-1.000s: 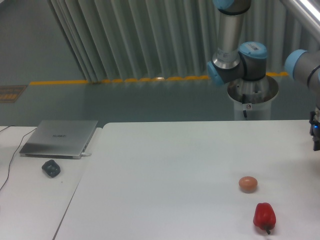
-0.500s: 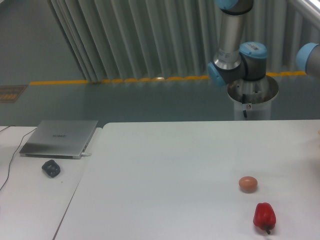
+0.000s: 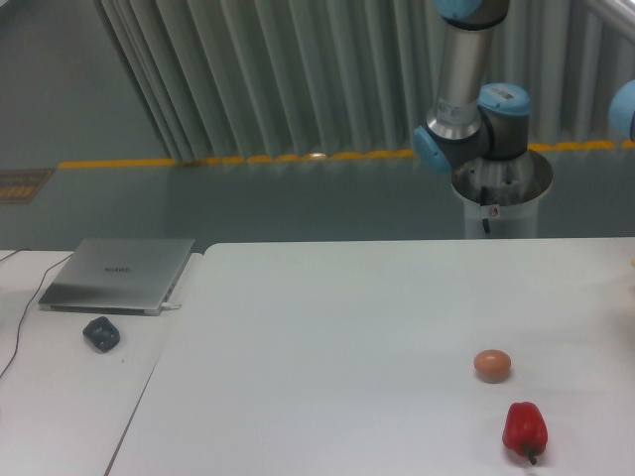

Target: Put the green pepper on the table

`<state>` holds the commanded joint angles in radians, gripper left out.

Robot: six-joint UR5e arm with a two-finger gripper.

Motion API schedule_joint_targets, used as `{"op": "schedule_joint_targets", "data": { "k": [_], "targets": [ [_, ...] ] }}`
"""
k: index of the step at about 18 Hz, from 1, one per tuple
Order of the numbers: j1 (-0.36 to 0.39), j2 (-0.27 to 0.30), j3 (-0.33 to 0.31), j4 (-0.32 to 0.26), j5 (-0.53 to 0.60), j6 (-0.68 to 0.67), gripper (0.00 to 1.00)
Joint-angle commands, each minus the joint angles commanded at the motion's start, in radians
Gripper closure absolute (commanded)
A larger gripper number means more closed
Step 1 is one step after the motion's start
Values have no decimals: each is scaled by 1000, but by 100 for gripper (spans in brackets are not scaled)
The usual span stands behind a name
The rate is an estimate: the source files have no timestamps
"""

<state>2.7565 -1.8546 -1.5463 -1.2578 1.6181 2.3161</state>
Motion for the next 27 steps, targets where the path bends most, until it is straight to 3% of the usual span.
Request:
{"op": "schedule_joint_targets", "data": {
  "k": [7, 12, 16, 20, 23, 27],
  "targets": [
    [29, 0, -6, 0, 8, 100, 0],
    [84, -2, -8, 2, -4, 247, 0],
    [87, -5, -8, 0, 9, 247, 0],
    [179, -14, -23, -26, -26, 232, 0],
    [244, -12, -17, -64, -150, 95, 0],
    [233, -8, -12, -71, -220, -284, 0]
  ]
}}
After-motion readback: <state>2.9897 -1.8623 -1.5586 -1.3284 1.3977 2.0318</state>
